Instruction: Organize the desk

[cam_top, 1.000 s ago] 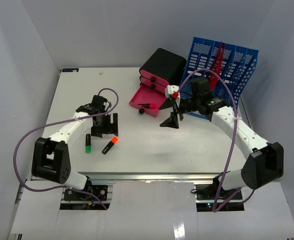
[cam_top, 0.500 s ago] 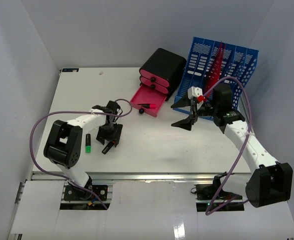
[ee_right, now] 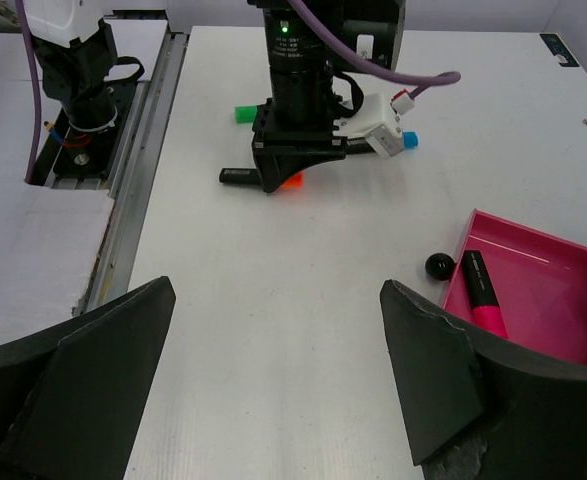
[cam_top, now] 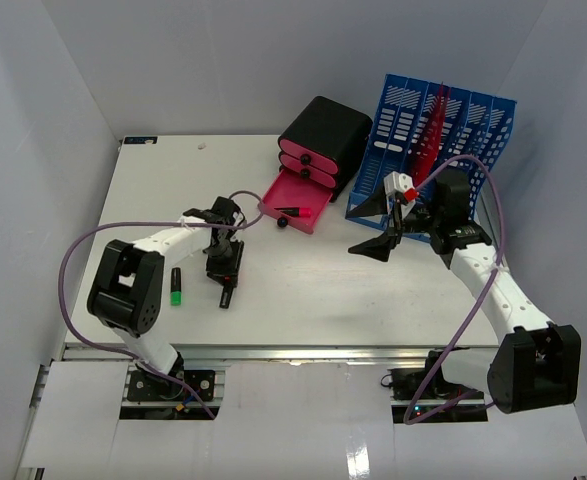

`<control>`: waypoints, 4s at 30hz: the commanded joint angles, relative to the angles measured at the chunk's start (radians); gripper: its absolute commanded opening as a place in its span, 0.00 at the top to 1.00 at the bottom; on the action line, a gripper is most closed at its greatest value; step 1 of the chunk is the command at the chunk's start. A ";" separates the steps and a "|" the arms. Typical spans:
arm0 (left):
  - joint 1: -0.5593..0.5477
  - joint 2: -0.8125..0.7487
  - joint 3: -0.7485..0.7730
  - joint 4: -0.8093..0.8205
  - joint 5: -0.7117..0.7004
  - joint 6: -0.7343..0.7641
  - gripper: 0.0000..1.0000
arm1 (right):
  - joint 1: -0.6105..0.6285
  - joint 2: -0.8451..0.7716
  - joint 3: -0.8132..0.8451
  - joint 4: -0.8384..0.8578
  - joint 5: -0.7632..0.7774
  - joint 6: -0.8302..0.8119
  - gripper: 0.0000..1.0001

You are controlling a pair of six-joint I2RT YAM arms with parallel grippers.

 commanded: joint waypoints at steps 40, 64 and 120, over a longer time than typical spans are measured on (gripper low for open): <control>0.077 0.298 0.550 0.729 0.357 -0.718 0.32 | -0.114 -0.076 -0.057 0.079 -0.075 0.034 0.10; 0.229 0.269 0.430 0.068 -0.169 -0.012 0.30 | -0.112 0.001 0.018 -0.087 0.008 -0.024 0.10; 0.118 0.431 0.529 0.851 0.485 -0.951 0.44 | -0.121 0.012 0.018 -0.115 -0.003 -0.054 0.10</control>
